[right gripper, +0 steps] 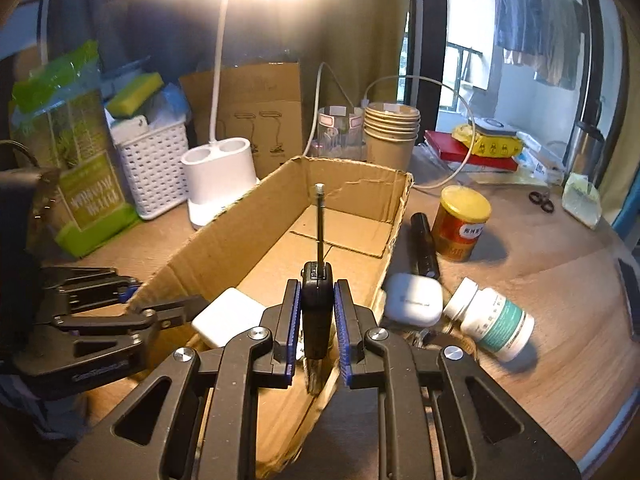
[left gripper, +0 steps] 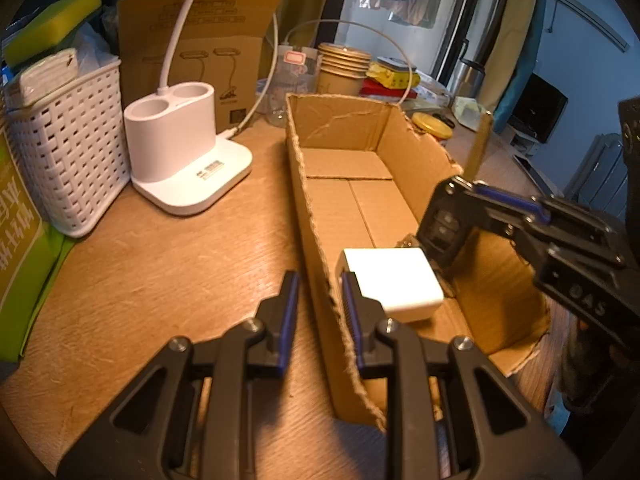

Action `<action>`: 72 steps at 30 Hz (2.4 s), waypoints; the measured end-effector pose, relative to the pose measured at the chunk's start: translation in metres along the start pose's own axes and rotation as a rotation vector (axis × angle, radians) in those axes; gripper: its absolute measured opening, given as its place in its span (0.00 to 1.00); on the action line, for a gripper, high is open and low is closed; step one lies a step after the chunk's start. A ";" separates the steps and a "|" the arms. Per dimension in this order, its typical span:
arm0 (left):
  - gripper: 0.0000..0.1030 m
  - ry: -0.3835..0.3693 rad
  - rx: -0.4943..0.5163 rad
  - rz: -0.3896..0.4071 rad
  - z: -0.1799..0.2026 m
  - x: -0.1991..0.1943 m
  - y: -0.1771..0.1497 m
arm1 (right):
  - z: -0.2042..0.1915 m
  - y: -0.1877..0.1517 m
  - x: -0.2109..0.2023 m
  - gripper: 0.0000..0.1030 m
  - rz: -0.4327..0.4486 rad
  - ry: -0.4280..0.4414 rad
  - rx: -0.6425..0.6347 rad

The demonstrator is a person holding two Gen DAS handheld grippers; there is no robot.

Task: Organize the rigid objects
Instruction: 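Lower the key fob into the box beside the charger and release, then move the right gripper back to the wristwatch and close on it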

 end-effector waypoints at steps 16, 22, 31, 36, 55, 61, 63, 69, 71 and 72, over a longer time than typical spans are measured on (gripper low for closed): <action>0.22 -0.002 -0.003 -0.002 0.000 0.001 0.000 | 0.001 0.009 0.019 0.45 -0.006 -0.090 -0.077; 0.23 -0.003 -0.002 -0.006 0.000 0.001 -0.001 | 0.002 0.014 0.014 0.56 0.030 -0.110 -0.090; 0.23 -0.008 -0.004 -0.007 0.000 0.001 0.000 | 0.019 0.012 0.009 0.56 0.041 -0.119 -0.031; 0.23 -0.008 -0.004 -0.007 0.000 0.001 0.000 | 0.029 0.012 -0.001 0.56 0.061 -0.112 0.009; 0.23 -0.009 -0.004 -0.007 -0.001 0.001 0.000 | 0.100 0.001 -0.035 0.63 0.112 -0.191 0.163; 0.23 -0.009 -0.004 -0.007 -0.001 0.001 0.000 | 0.113 -0.009 -0.038 0.64 0.103 -0.199 0.193; 0.23 -0.008 -0.004 -0.007 -0.001 0.001 0.000 | 0.112 -0.013 -0.037 0.64 0.097 -0.196 0.195; 0.24 -0.009 -0.004 -0.007 -0.001 0.001 0.000 | 0.107 -0.026 -0.034 0.64 0.070 -0.162 0.206; 0.24 -0.008 -0.004 -0.007 -0.001 0.001 0.000 | 0.101 -0.030 -0.032 0.64 0.056 -0.139 0.203; 0.24 -0.009 -0.004 -0.007 -0.001 0.001 0.000 | 0.099 -0.031 -0.031 0.64 0.054 -0.136 0.200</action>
Point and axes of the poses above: each gripper's, at about its wrist camera, not at the fingertips, and x roughly the way its jaws point, z to its right, y to its top, the point moved 9 cm from there along x, roughly the way its jaws point, and after that the axes turned 1 degree about -z, right-handed, at the moved point
